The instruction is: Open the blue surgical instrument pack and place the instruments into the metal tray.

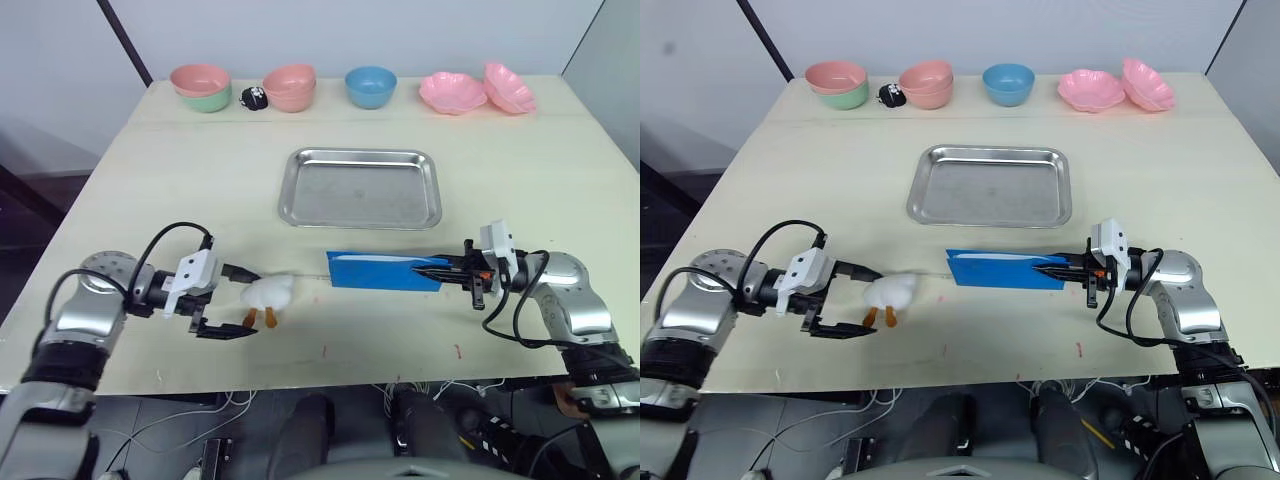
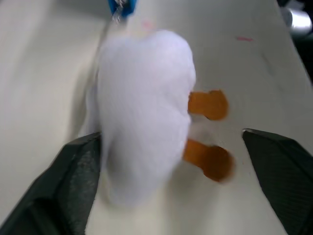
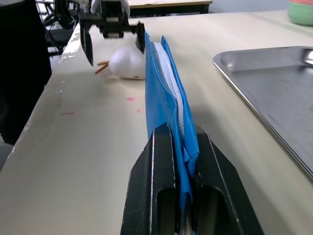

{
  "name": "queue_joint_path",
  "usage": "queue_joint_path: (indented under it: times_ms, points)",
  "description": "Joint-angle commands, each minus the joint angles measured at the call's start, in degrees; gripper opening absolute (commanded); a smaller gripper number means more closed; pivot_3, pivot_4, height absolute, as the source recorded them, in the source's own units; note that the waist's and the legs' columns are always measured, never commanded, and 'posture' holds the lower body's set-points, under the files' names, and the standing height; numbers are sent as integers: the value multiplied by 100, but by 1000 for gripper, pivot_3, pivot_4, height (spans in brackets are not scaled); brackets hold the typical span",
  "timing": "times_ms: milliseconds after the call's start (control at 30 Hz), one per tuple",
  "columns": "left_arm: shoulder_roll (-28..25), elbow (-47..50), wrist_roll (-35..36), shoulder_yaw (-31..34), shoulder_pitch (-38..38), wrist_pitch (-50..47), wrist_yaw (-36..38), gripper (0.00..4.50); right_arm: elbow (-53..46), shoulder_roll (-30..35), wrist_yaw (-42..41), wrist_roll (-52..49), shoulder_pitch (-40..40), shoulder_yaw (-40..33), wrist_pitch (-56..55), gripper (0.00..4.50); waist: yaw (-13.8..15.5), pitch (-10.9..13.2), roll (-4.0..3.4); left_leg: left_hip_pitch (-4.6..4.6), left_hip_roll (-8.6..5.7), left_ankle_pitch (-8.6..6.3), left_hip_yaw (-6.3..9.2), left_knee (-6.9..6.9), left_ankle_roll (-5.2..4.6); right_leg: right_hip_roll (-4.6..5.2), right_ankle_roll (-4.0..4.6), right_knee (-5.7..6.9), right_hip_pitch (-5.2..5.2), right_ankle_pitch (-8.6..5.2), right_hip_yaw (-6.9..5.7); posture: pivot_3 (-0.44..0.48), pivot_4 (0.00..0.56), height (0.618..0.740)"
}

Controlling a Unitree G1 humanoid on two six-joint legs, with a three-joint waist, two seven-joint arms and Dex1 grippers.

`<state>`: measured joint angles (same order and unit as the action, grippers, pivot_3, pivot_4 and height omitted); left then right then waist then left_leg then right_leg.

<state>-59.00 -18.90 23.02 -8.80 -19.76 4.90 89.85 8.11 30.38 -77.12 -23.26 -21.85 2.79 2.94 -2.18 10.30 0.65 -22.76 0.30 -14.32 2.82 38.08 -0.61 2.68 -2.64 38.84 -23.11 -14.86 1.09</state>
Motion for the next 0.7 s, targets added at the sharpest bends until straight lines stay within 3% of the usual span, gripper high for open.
queue_joint_path:
  times_ms: [33, 267, 700]
  points:
    - [-292, 247, 460, -86, -55, -368, 265, 4465, -53, 21, -31, -73, -85, -81, -135, 0, 6, 1, -2, 0, 0, 0, -1, 0, 0, 1, 0, 0, 0, 0, 1, 0, 150, 740]
    - [-313, 432, 1197, 64, -528, -1346, 265, 4465, 44, -25, -33, -59, -134, -59, -203, 0, 19, 5, 2, -3, -2, 0, 1, 2, 0, -1, 0, 0, 0, 0, -3, 0, 150, 740]
    - [1633, -125, 281, 485, -1334, -713, -1209, 4465, 112, -59, -12, -35, -175, -47, -273, 0, 1, 8, 4, -5, -12, 0, 1, 5, 0, 0, 0, 2, 0, 1, -2, 0, 150, 740]
